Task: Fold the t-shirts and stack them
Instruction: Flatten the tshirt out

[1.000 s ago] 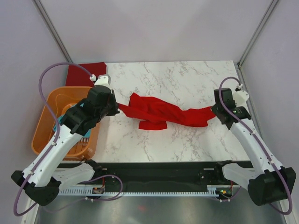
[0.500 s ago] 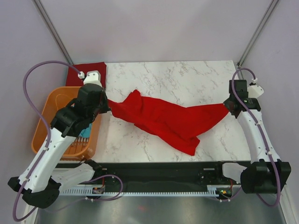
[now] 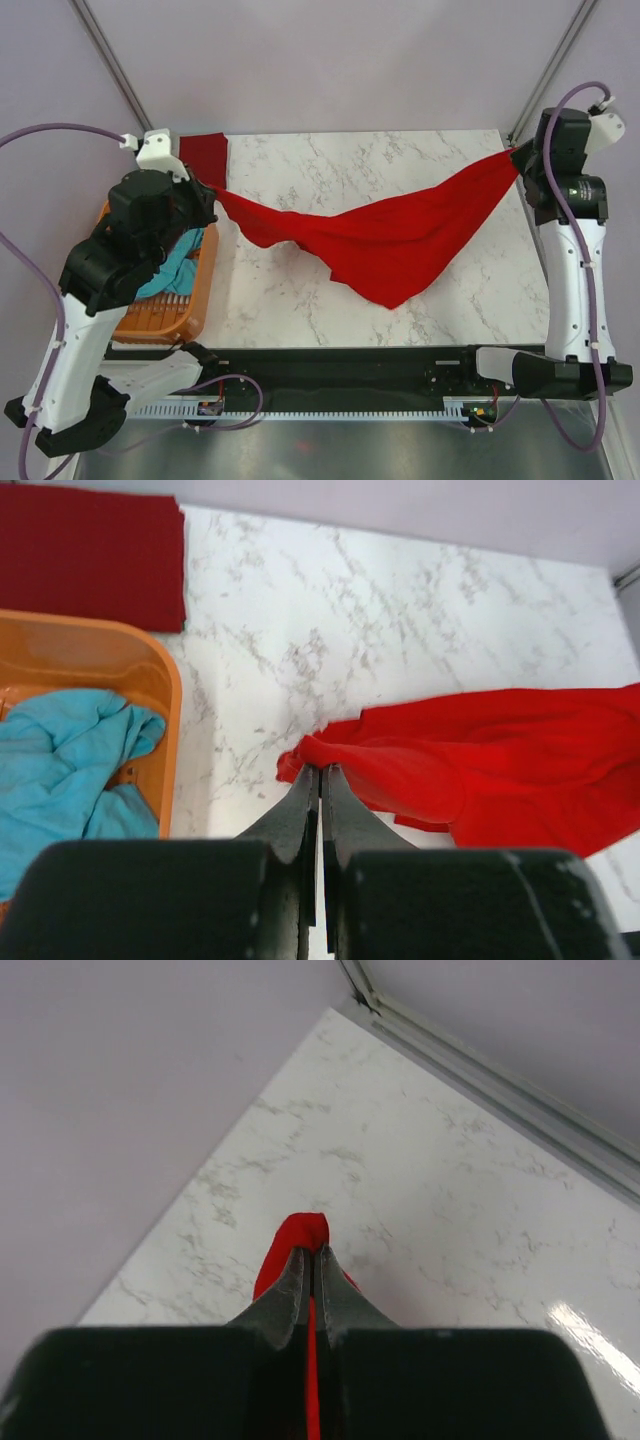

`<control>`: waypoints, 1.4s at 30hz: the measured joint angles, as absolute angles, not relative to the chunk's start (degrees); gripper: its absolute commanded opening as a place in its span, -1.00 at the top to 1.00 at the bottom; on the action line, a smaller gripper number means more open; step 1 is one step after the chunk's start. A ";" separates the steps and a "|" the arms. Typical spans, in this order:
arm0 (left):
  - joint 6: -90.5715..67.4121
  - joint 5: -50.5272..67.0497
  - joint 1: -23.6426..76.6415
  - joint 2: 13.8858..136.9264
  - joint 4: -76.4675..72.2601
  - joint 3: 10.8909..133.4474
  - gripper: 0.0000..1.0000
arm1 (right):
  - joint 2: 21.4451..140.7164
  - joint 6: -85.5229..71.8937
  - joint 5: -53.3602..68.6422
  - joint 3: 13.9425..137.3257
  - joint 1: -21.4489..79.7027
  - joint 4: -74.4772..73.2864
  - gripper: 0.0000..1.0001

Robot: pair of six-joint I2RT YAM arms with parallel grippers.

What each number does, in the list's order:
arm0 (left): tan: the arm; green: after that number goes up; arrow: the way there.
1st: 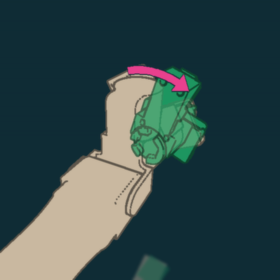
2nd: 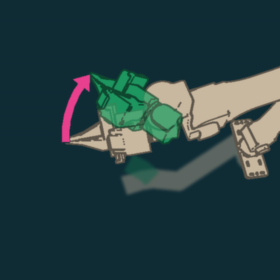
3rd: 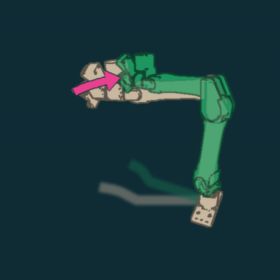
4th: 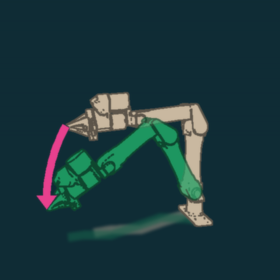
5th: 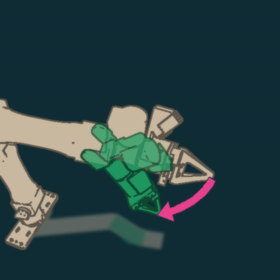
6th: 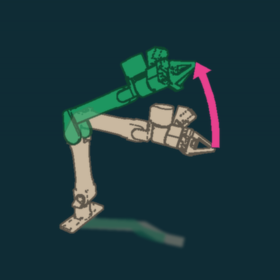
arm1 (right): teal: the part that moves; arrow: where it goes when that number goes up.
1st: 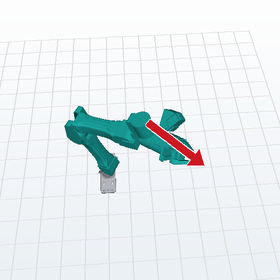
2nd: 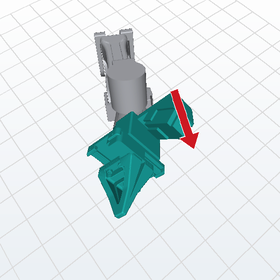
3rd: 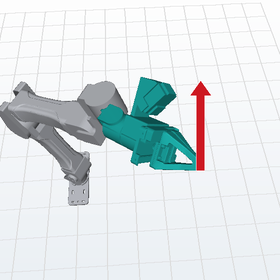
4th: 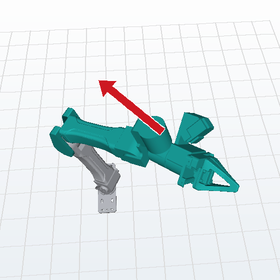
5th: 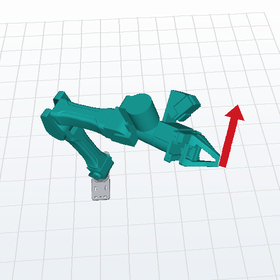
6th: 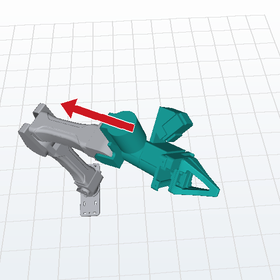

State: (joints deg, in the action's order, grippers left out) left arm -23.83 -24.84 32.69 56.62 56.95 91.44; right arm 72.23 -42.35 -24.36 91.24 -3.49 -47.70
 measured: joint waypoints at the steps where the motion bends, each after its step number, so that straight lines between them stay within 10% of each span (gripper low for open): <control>1: -23.59 -24.43 32.69 56.49 56.86 93.14 0.95 | 72.23 -41.89 -24.49 94.00 -3.49 -47.59 1.00; 11: -23.05 -21.54 32.69 53.78 55.72 91.33 0.95 | 77.32 -38.06 -24.05 97.45 -3.55 -37.98 1.00; 26: -23.05 -26.41 31.99 61.32 55.64 83.05 0.95 | 121.86 -27.73 -10.17 121.10 3.55 -30.50 1.00; 42: -22.06 -11.86 31.83 52.97 50.89 92.82 0.96 | 92.60 -27.27 -26.06 123.63 5.69 -35.86 1.00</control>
